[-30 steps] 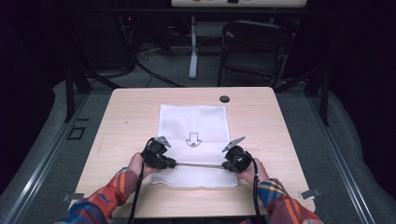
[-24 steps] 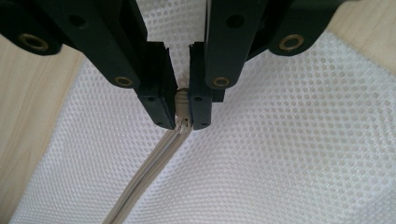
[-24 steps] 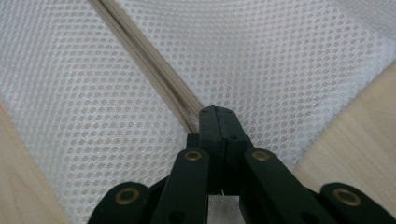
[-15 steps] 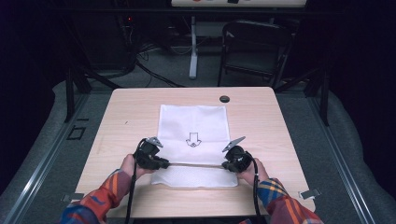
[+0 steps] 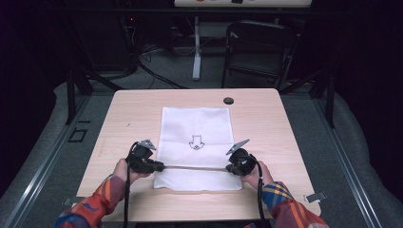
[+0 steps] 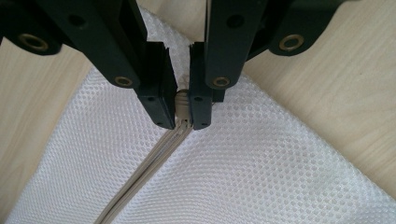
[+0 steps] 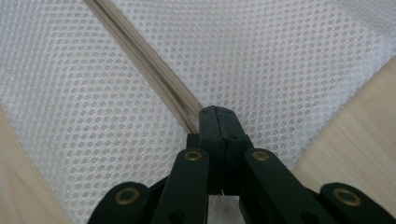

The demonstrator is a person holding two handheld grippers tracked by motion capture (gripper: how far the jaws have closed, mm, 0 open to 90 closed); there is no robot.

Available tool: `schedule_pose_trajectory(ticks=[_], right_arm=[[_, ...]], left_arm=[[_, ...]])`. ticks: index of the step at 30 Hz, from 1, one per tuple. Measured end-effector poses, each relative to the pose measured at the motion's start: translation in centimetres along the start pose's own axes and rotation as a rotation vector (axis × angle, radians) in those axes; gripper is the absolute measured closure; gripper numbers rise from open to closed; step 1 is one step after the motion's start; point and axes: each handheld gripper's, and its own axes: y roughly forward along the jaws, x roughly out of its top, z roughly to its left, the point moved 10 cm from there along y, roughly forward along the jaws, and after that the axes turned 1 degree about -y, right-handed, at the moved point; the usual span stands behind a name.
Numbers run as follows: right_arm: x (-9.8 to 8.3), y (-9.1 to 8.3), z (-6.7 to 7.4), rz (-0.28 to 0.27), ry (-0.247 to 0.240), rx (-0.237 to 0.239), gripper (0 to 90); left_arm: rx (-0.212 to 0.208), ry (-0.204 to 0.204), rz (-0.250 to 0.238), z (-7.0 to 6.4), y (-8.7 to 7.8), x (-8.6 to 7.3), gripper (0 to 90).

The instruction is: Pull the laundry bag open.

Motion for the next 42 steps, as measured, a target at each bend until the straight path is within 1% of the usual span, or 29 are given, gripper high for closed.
schedule_pose_trajectory(ticks=[7, 9, 12, 14, 16, 19, 20, 22, 23, 24, 25, 26, 27, 28, 29, 30, 31, 32, 33, 34, 35, 37, 38, 39, 40, 41, 42], right_arm=[[0.0, 0.0, 0.0, -0.002, 0.001, -0.001, 90.0], [0.0, 0.0, 0.0, 0.000, -0.001, 0.000, 90.0], [0.0, 0.0, 0.0, 0.006, -0.003, 0.000, 90.0], [0.0, 0.0, 0.0, 0.000, 0.000, -0.001, 90.0], [0.0, 0.0, 0.0, 0.005, -0.003, 0.000, 90.0], [0.0, 0.0, 0.0, 0.000, 0.000, -0.001, 90.0], [0.0, 0.0, 0.0, -0.006, 0.005, -0.003, 90.0], [0.0, 0.0, 0.0, -0.001, 0.004, -0.008, 90.0], [0.0, 0.0, -0.1, 0.007, -0.001, -0.009, 90.0], [0.0, 0.0, -0.1, 0.004, -0.001, -0.011, 90.0], [-0.1, 0.0, -0.1, 0.003, -0.011, -0.011, 90.0], [0.0, 0.0, 0.0, -0.006, -0.007, -0.007, 90.0], [0.0, 0.0, 0.0, -0.012, -0.002, -0.008, 90.0], [0.1, 0.0, 0.2, -0.030, -0.009, -0.007, 90.0], [0.2, 0.0, 0.4, -0.045, -0.035, -0.004, 88.8], [0.4, -0.2, 0.5, -0.056, -0.034, -0.004, 82.9], [0.7, -0.5, 0.5, -0.075, -0.035, -0.014, 76.5], [1.1, -0.8, 0.5, -0.090, -0.032, -0.027, 73.2], [1.5, -1.2, 0.6, -0.114, -0.028, -0.027, 67.7], [1.6, -1.7, 0.4, -0.118, -0.026, -0.035, 61.0], [1.8, -2.0, 0.3, -0.124, -0.023, -0.042, 56.2], [1.8, -2.7, 0.2, -0.132, -0.015, -0.038, 47.7], [1.7, -3.1, 0.1, -0.134, -0.011, -0.044, 42.2], [1.6, -3.4, 0.0, -0.133, -0.010, -0.043, 39.7], [1.5, -3.8, -0.1, -0.138, -0.007, -0.046, 35.0], [1.4, -4.0, -0.2, -0.144, -0.003, -0.056, 30.4], [1.2, -4.3, -0.5, -0.128, -0.005, -0.072, 22.8]], left_arm=[[0.025, -0.021, -0.001, 0.9, -0.9, -1.0, 81.2], [0.039, -0.025, 0.001, 1.2, -1.1, -1.3, 81.2], [0.043, -0.045, -0.007, 1.5, -1.6, -1.7, 81.2], [0.042, -0.066, -0.020, 1.8, -2.0, -2.0, 81.2], [0.030, -0.080, -0.028, 1.8, -2.3, -2.2, 81.2], [0.037, -0.070, -0.011, 1.7, -2.1, -2.5, 81.1], [0.031, -0.074, -0.008, 1.7, -2.1, -2.5, 81.1], [0.020, -0.081, -0.006, 1.7, -1.9, -2.5, 80.8], [0.018, -0.087, 0.000, 1.7, -1.8, -2.6, 80.5], [0.016, -0.090, 0.003, 1.6, -1.8, -2.6, 79.9], [0.011, -0.090, 0.008, 1.6, -1.7, -2.6, 79.1], [0.009, -0.098, 0.004, 1.6, -1.6, -2.5, 74.9], [0.006, -0.114, 0.008, 1.5, -1.6, -2.4, 67.8], [0.004, -0.122, 0.010, 1.5, -1.6, -2.3, 59.2], [0.006, -0.124, 0.006, 1.4, -1.7, -2.1, 53.4], [0.012, -0.113, 0.011, 1.4, -1.8, -2.1, 48.6], [0.015, -0.127, -0.005, 1.3, -1.8, -1.9, 42.5], [0.021, -0.127, -0.011, 1.4, -1.9, -1.9, 38.4], [0.029, -0.124, -0.010, 1.6, -2.0, -1.9, 35.1], [0.028, -0.130, -0.018, 1.7, -2.1, -1.9, 30.5], [0.037, -0.136, -0.023, 1.9, -2.2, -2.0, 26.5], [0.056, -0.148, -0.035, 2.4, -2.5, -1.9, 20.9], [0.061, -0.148, -0.039, 2.5, -2.7, -1.9, 18.5], [0.073, -0.152, -0.051, 2.7, -2.8, -1.9, 17.6], [0.081, -0.160, -0.053, 2.8, -2.9, -1.9, 15.4], [0.087, -0.157, -0.054, 2.9, -3.0, -1.9, 15.5], [0.094, -0.164, -0.060, 3.0, -3.1, -1.9, 15.2]])
